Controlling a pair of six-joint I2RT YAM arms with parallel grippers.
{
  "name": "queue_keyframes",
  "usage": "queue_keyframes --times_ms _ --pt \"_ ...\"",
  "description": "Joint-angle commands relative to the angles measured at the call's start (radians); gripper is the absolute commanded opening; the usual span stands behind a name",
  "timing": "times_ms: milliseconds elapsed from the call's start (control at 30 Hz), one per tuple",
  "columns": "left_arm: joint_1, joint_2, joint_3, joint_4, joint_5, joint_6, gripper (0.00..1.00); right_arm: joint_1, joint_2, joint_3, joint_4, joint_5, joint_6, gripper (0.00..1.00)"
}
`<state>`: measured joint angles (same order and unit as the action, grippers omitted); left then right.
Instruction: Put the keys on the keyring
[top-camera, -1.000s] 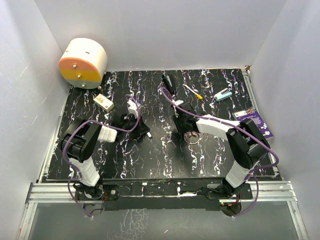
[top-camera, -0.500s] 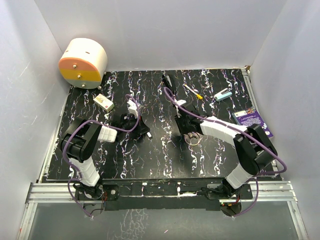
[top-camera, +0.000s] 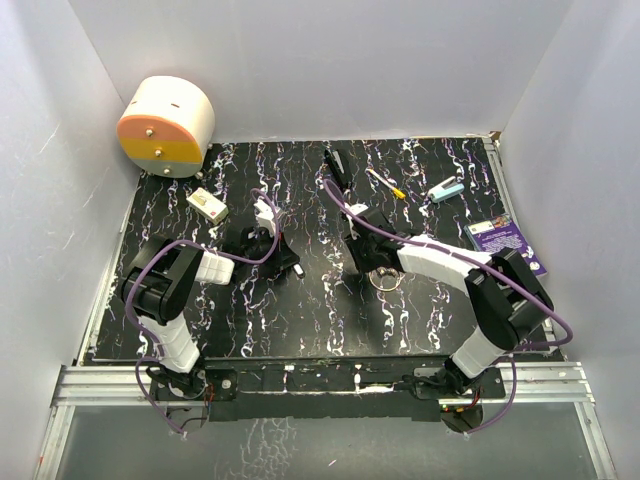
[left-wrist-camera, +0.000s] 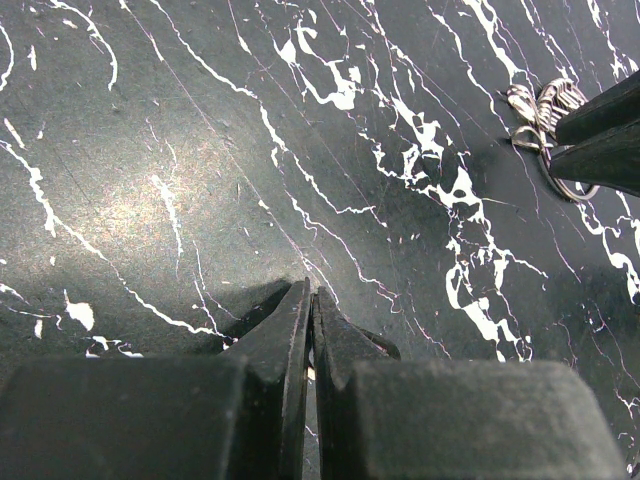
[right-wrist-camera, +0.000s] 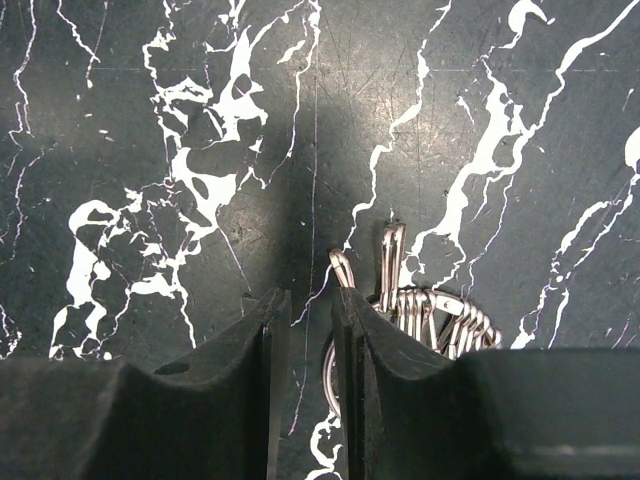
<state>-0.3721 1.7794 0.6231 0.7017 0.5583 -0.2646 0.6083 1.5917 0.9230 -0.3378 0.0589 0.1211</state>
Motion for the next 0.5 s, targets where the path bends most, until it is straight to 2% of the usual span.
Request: queue_keyframes --times_ms 0,467 --pt "0.008 0.013 0.010 -0.054 -0.010 0.021 0.00 0.002 0.007 0.011 0.037 0.043 -0.006 0.29" --pt "0.009 0.012 0.011 -0.054 -0.006 0.020 0.00 -0.017 0.060 0.034 0.034 0.077 -0.020 0.29"
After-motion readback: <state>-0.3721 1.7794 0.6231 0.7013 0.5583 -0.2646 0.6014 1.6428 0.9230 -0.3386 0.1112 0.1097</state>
